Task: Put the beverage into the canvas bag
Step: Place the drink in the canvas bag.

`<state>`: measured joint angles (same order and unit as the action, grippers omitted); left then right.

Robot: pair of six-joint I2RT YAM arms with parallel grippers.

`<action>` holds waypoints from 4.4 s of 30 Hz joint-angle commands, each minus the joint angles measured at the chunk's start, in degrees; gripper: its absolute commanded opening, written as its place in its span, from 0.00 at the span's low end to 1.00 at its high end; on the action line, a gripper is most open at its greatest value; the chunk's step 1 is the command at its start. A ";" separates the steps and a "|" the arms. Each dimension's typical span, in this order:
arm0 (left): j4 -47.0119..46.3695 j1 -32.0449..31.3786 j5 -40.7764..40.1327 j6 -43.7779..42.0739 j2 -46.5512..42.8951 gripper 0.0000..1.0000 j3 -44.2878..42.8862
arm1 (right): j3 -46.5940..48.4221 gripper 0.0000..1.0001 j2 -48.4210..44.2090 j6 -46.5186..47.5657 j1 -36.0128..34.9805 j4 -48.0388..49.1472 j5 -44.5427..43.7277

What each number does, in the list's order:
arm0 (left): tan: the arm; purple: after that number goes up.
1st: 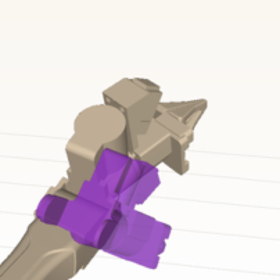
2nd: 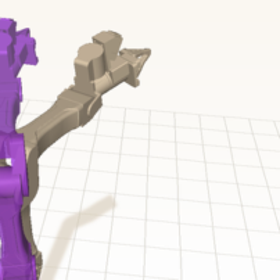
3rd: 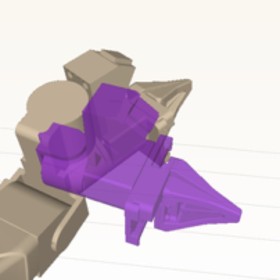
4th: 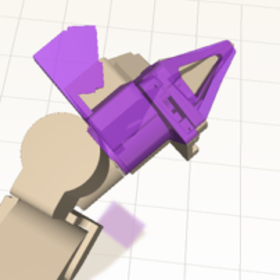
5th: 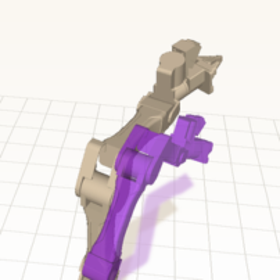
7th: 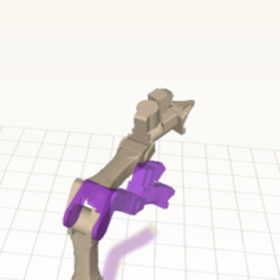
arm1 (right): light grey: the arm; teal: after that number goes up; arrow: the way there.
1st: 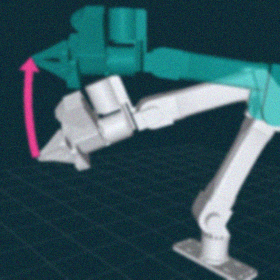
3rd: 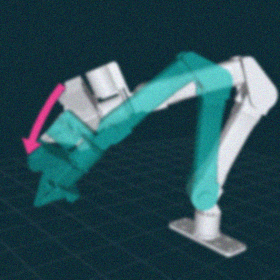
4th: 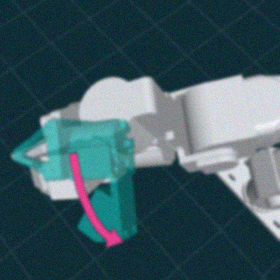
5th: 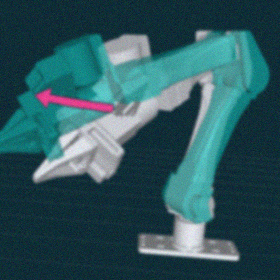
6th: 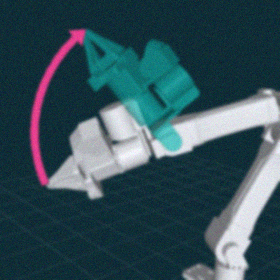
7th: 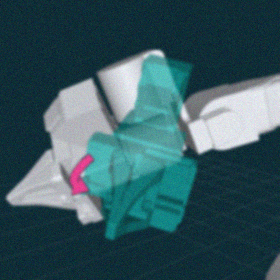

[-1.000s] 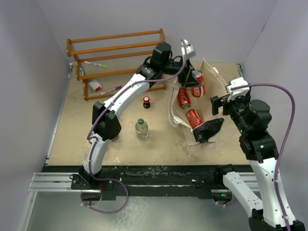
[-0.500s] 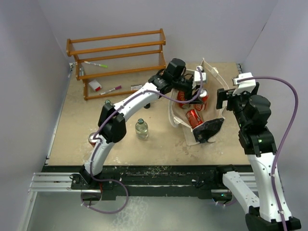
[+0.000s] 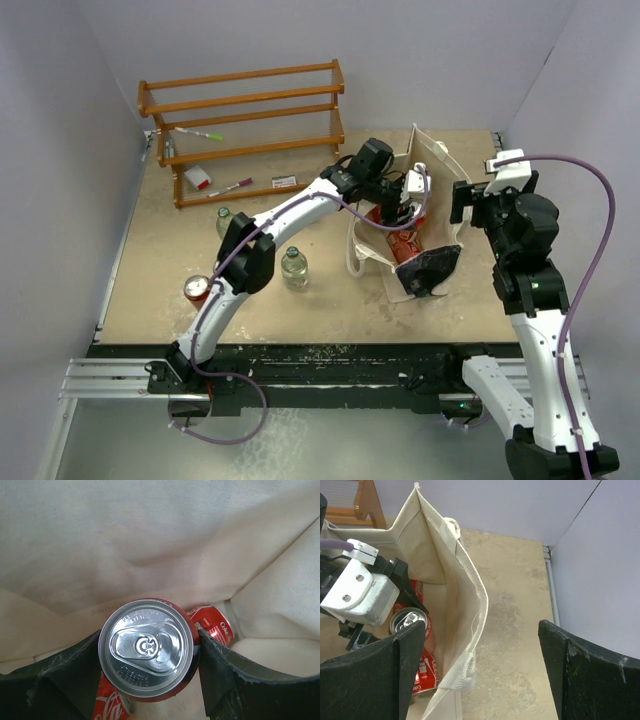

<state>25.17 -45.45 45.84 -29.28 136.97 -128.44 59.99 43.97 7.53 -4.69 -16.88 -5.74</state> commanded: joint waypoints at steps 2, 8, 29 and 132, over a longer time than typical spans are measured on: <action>0.49 -0.52 -0.34 -6.34 1.03 0.00 -3.47 | -0.87 0.94 0.37 -0.92 0.55 3.53 1.50; 2.50 -1.36 -0.79 -8.52 1.92 0.00 -3.91 | -1.57 0.94 0.26 -0.94 0.65 3.41 2.00; 5.89 -2.89 7.73 -6.76 -5.61 0.00 -3.95 | -4.65 0.94 -0.77 1.01 1.17 2.03 3.01; -7.06 1.64 -20.33 9.85 12.74 0.21 -6.11 | -7.52 0.92 7.71 2.49 1.52 4.42 3.80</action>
<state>18.76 -45.30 26.33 -24.47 146.02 -135.13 52.25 52.34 9.65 -3.36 -15.07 -1.98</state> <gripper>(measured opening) 0.709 0.925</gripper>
